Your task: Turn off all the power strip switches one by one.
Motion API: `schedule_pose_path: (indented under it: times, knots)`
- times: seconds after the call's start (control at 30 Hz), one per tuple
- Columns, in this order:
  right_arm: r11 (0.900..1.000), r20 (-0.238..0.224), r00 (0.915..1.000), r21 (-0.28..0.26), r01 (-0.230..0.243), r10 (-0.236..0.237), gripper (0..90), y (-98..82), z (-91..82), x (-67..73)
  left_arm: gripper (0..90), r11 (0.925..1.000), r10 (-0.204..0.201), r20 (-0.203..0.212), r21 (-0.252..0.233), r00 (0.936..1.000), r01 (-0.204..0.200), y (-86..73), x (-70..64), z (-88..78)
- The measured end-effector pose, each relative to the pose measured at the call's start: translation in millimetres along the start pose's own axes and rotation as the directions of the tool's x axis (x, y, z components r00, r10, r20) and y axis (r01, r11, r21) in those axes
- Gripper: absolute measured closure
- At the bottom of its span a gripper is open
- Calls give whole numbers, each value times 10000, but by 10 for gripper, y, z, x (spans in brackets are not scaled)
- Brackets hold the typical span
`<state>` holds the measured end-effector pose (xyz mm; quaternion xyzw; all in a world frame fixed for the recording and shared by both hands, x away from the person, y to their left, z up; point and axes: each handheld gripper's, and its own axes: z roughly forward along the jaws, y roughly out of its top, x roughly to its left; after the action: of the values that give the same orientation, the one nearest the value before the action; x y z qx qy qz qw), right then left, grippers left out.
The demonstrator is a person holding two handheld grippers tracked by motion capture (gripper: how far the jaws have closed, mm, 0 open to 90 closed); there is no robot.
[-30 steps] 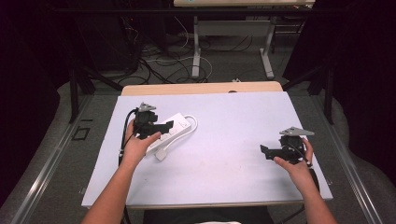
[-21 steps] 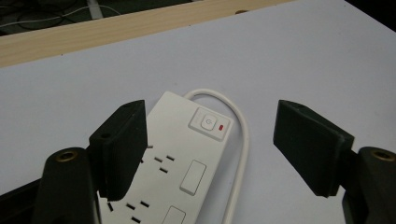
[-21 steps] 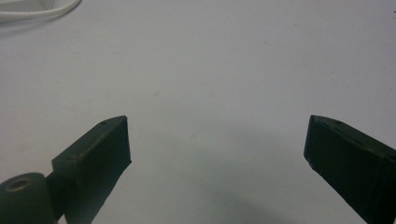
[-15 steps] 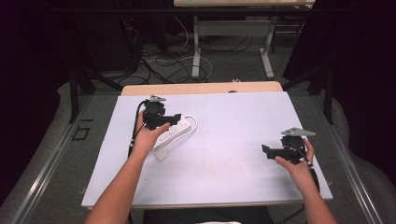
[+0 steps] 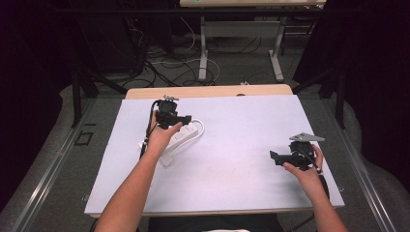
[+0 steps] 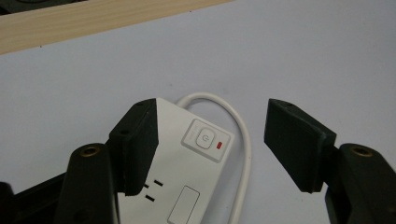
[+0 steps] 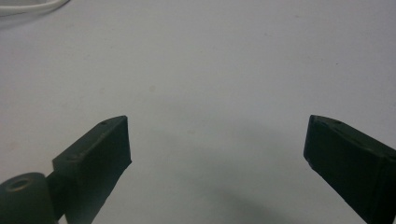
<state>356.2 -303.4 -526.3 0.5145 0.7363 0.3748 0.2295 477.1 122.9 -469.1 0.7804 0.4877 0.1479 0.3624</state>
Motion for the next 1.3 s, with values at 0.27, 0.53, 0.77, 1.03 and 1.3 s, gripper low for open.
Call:
schedule_pose_path:
  times: [0.27,0.53,0.77,1.03,1.3]
  knots:
    - [9999,-32,10000,81,70,-70,67,-6,16,18,468,9997,-88,-185,210,9998,92,35,1,178]
    - [9999,-67,10000,127,55,-54,67,-15,26,5,622,9977,-431,-332,517,9985,447,17,39,277]
    - [9999,-126,9999,139,81,-79,70,-21,51,14,730,9962,-601,-235,621,9979,615,12,47,359]
    - [9998,-92,9999,183,47,-45,70,-27,54,9,839,9937,-717,-394,839,9967,748,-13,47,459]
    - [9998,-140,9999,215,24,-21,70,-32,64,11,900,9918,-707,-414,1040,9966,747,-29,27,519]
